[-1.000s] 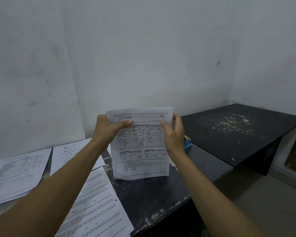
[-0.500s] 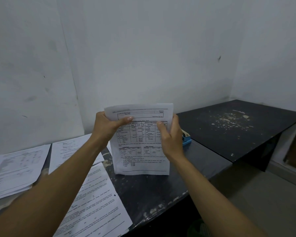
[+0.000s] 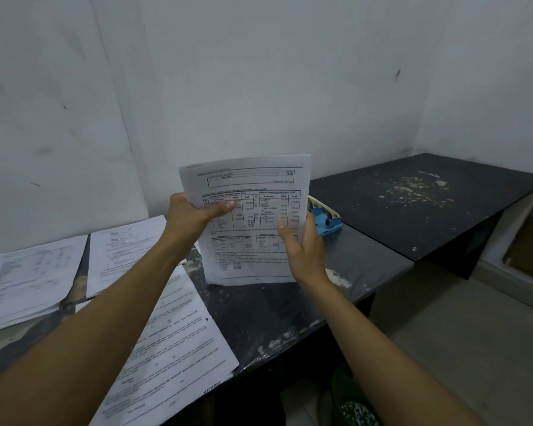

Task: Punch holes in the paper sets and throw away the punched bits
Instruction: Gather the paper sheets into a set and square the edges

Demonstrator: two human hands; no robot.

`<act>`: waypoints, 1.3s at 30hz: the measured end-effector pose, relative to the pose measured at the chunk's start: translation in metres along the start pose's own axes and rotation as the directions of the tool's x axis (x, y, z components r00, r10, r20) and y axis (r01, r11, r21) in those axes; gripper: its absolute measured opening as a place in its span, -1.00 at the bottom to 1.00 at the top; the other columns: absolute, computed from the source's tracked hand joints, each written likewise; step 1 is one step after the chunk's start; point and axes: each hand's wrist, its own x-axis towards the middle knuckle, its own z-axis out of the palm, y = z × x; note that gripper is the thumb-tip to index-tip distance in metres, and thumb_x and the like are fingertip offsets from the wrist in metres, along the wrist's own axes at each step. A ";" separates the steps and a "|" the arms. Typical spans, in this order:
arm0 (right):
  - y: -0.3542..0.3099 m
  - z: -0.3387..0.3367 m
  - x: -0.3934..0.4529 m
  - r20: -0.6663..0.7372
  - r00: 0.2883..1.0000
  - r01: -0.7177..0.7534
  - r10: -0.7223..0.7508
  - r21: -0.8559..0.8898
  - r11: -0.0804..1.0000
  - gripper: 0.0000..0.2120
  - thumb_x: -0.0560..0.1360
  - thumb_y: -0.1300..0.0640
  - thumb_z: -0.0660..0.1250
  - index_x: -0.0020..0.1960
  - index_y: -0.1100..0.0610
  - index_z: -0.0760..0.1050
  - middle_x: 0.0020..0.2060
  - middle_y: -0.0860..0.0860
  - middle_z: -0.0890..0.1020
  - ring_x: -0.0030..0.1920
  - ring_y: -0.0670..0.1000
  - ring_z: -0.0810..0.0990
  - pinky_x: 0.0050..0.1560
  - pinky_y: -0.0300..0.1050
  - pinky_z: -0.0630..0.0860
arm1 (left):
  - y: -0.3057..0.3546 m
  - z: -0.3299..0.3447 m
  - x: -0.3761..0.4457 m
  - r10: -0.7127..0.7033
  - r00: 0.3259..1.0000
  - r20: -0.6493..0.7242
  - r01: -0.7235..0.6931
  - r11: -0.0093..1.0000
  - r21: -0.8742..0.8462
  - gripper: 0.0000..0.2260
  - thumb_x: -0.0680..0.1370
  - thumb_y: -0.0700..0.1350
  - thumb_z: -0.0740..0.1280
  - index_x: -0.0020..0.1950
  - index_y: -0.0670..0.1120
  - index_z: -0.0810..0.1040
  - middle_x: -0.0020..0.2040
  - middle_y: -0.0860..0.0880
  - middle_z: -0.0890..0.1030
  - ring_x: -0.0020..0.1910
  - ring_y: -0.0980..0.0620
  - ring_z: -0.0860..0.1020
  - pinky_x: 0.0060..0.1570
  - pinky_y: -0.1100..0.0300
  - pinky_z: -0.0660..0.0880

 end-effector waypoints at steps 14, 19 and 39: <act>-0.031 -0.002 0.027 0.029 0.999 0.030 -0.029 -0.023 0.999 -0.62 0.46 -0.37 0.31 0.12 -0.15 0.44 0.04 -0.18 0.63 0.06 -0.20 0.61 0.00 -0.22 0.58 | 0.013 -0.003 0.008 0.025 1.000 0.006 -0.025 1.000 -0.005 -0.66 0.25 0.04 0.62 -0.02 0.04 0.69 -0.07 0.08 0.74 -0.14 0.05 0.72 -0.26 0.23 0.63; -0.070 -0.003 0.056 -0.004 0.992 0.126 -0.127 -0.103 0.987 -0.64 0.50 -0.37 0.25 -0.08 -0.09 0.34 -0.20 -0.14 0.50 -0.19 -0.25 0.48 -0.18 -0.38 0.36 | 0.017 -0.002 0.010 0.050 0.999 0.013 -0.049 0.999 -0.018 -0.65 0.26 0.00 0.63 0.01 -0.01 0.70 -0.07 0.05 0.75 -0.13 0.05 0.72 -0.26 0.28 0.61; -0.048 0.006 0.033 -0.046 0.999 0.021 -0.018 0.061 0.998 -0.71 0.52 -0.25 0.31 0.17 -0.15 0.45 0.07 -0.15 0.64 0.13 -0.07 0.61 0.09 0.07 0.61 | 0.011 -0.005 0.009 0.035 0.999 -0.003 -0.035 0.999 -0.004 -0.65 0.29 -0.02 0.62 0.03 -0.05 0.70 -0.06 0.02 0.75 -0.12 0.01 0.73 -0.20 0.17 0.65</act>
